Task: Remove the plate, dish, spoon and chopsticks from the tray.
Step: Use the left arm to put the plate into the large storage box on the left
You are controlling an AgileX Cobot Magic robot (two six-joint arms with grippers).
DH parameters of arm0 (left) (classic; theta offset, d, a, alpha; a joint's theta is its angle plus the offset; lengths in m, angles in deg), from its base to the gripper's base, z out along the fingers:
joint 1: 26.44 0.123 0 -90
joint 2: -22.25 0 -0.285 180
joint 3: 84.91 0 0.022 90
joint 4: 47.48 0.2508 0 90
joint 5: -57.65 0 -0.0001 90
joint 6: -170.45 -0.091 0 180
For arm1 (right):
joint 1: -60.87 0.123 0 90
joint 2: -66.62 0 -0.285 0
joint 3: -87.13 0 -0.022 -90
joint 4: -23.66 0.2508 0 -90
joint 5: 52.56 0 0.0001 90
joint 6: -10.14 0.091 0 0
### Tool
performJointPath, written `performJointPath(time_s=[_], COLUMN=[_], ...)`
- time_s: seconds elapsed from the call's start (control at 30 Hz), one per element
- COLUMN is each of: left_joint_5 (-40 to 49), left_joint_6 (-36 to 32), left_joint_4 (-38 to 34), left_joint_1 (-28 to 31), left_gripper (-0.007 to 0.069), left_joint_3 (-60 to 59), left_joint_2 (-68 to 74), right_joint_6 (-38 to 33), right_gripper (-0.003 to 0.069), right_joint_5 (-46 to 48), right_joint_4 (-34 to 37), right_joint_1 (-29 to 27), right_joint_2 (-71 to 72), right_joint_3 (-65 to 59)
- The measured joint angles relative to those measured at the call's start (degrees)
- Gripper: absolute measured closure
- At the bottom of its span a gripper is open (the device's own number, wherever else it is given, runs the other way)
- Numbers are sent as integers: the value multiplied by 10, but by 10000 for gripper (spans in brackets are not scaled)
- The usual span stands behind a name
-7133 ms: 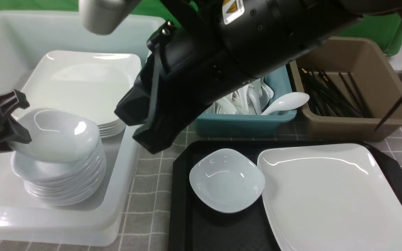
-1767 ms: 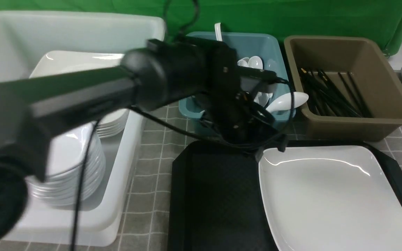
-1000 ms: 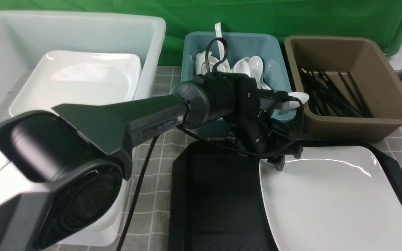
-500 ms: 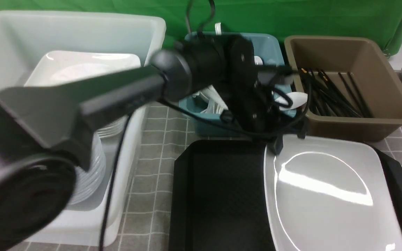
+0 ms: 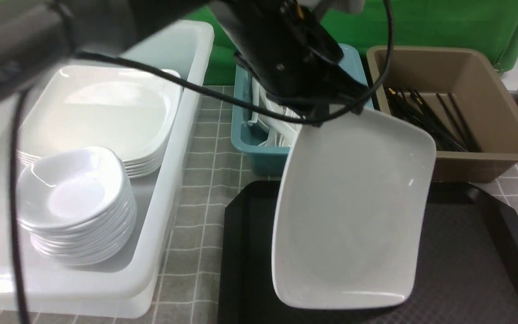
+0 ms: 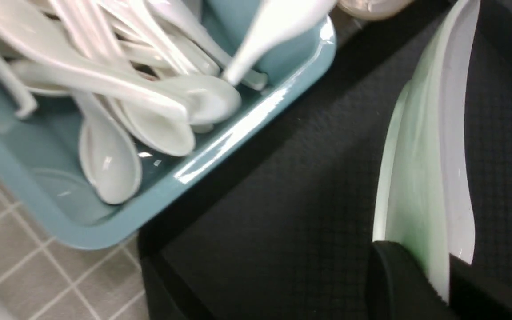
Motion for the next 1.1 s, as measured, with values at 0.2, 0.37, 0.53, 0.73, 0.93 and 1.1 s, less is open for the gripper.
performJointPath(time_s=[0.2,0.37,0.53,0.73,0.93,1.1], left_joint_5=[1,1,-7,-75,-206,-294], left_joint_6=[2,-10,-53,-130,-188,-241], left_joint_4=[-35,-99,-224,-405,-477,-549], left_joint_1=[53,194,378,601,667,667], left_gripper=[600,600,600,600,599,599], left_joint_3=[-2,-2,-16,-109,-249,-347], left_joint_2=[-53,-107,-144,-154,-151,-128], right_joint_6=[-42,-79,-70,26,75,77], right_gripper=[617,617,617,617,617,617], right_joint_5=[-4,-3,-4,-22,-84,-122], right_joint_4=[73,133,114,-54,-131,-138], right_joint_1=[0,14,87,213,286,316], right_joint_2=[-2,-47,-127,-233,-319,-390], right_joint_3=[11,37,109,235,308,368])
